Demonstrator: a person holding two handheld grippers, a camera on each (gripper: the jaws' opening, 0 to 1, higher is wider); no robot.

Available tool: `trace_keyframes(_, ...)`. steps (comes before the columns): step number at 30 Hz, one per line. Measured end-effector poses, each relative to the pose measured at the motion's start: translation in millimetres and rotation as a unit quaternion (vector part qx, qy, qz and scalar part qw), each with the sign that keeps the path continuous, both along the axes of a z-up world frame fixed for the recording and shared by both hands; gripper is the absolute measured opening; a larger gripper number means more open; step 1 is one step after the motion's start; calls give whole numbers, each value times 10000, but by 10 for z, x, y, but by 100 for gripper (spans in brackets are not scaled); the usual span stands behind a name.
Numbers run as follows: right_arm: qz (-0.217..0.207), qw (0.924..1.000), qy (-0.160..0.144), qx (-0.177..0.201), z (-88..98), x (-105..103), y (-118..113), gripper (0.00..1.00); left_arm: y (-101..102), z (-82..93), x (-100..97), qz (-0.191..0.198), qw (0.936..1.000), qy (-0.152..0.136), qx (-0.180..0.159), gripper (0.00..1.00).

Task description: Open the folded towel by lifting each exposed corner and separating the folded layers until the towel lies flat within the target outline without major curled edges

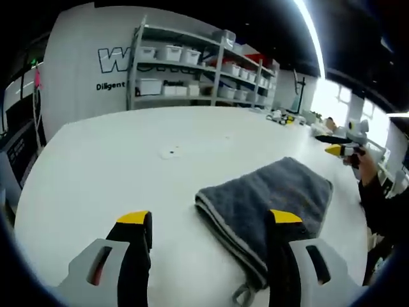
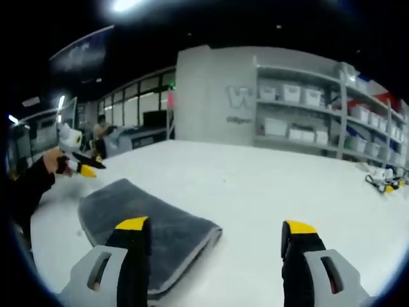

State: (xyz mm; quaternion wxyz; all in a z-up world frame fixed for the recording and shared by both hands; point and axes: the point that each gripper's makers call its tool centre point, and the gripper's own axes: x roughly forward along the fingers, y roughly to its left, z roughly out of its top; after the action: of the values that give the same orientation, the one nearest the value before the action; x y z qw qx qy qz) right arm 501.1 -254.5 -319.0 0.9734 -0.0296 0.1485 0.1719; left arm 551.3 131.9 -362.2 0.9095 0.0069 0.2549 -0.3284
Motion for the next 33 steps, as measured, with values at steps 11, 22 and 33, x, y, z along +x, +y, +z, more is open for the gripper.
trace_keyframes(11,61,9999,155,21,-112,22,58,80,-100,-66,-117,-98,9995,244,-149,66)
trace_keyframes(22,140,9991,332,244,-217,22,128,78,-195,-193,-259,-284,9976,561,-273,64)
trace_keyframes(33,369,9957,695,484,-413,-39,254,75,-242,-291,-367,-365,9964,709,-295,58)
